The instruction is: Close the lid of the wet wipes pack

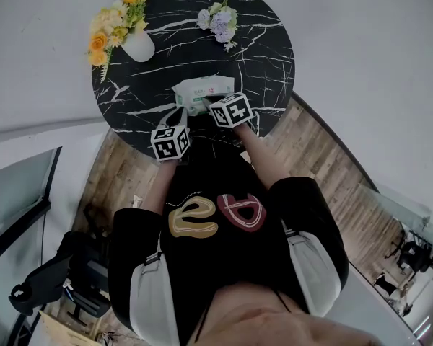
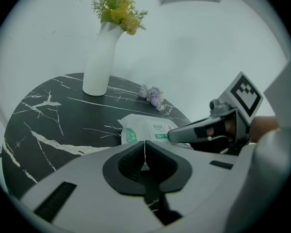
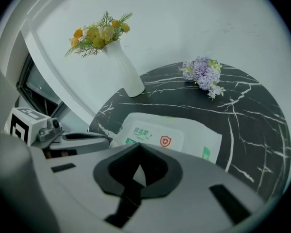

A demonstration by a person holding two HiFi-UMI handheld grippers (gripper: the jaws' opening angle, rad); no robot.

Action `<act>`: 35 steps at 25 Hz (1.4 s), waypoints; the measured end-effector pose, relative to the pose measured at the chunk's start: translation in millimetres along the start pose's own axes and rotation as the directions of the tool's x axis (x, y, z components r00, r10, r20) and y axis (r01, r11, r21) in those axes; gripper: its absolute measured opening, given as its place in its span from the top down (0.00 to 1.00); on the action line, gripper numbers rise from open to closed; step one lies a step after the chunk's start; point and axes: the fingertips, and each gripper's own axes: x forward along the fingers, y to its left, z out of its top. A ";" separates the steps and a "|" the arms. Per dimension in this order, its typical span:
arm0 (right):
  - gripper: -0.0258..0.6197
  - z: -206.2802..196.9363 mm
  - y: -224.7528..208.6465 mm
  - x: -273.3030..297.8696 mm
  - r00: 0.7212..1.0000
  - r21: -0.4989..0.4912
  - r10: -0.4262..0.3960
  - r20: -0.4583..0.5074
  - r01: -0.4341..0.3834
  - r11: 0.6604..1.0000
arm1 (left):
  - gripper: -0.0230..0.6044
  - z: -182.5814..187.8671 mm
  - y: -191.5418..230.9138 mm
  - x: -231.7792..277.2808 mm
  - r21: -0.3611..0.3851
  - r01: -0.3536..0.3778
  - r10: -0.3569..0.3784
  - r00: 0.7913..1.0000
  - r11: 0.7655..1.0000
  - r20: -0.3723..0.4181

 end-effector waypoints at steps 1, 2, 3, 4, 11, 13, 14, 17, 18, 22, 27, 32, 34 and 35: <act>0.94 -0.1 -0.9 0.2 1.000 0.003 -0.009 -0.005 0.009 1.000 | 0.93 -0.1 0.8 0.3 0.000 0.000 0.000 1.000 1.000 -0.001; 0.94 -0.3 -1.5 0.3 1.000 0.010 -0.014 -0.008 0.014 1.000 | 0.93 -0.4 1.6 0.3 0.000 0.000 0.000 1.000 1.000 -0.002; 0.94 -0.4 -1.7 0.5 1.000 0.016 -0.016 -0.009 0.016 1.000 | 0.93 -0.9 2.5 0.3 -0.001 0.000 0.000 1.000 1.000 -0.003; 0.94 -0.5 -1.8 0.9 1.000 0.021 -0.015 -0.009 0.015 1.000 | 0.93 -1.4 3.3 0.3 -0.002 0.000 0.000 1.000 1.000 -0.005; 0.94 -1.2 -2.8 2.0 0.999 0.013 -0.042 -0.034 0.043 0.999 | 0.93 -3.6 3.1 3.6 0.002 0.010 -0.010 1.000 1.000 -0.017; 0.94 -0.7 -2.6 2.8 0.998 0.006 -0.049 -0.043 0.049 0.999 | 0.93 -4.1 3.3 4.5 -0.001 0.013 -0.013 1.000 1.000 -0.018; 0.94 -0.4 -2.3 3.1 0.998 0.005 -0.050 -0.043 0.050 0.999 | 0.93 -4.1 3.7 4.6 -0.002 0.015 -0.015 1.000 1.000 -0.017; 0.94 -1.0 -2.3 2.9 0.998 0.010 -0.055 -0.039 0.056 0.998 | 0.93 -4.0 3.7 4.0 -0.004 0.021 -0.021 1.000 1.000 -0.014; 0.94 -1.3 -2.5 2.6 0.998 0.014 -0.058 -0.037 0.058 0.998 | 0.93 -4.0 3.3 3.8 -0.003 0.023 -0.023 1.000 1.000 -0.014; 0.94 -0.9 -2.0 2.2 0.998 0.019 -0.061 -0.021 0.062 0.998 | 0.93 -3.6 3.0 1.9 0.003 0.027 -0.027 1.000 1.000 -0.015; 0.94 2.4 0.1 -4.8 0.998 0.065 -0.008 0.070 0.004 0.998 | 0.93 -2.8 3.7 -1.5 0.017 0.032 -0.032 0.999 0.999 -0.010; 0.94 11.2 5.6 -22.7 0.984 0.098 -0.032 0.177 0.015 0.995 | 0.93 4.4 7.5 -11.7 0.021 0.044 -0.044 0.999 0.999 0.013; 0.94 16.9 7.7 -33.1 0.971 0.098 -0.063 0.230 0.041 0.994 | 0.93 10.3 3.2 -17.2 0.031 0.065 -0.066 0.997 0.997 0.032; 0.94 19.9 9.2 -38.8 0.963 0.095 -0.078 0.260 0.055 0.994 | 0.93 14.3 -0.1 -20.1 0.039 0.079 -0.080 0.996 0.996 0.044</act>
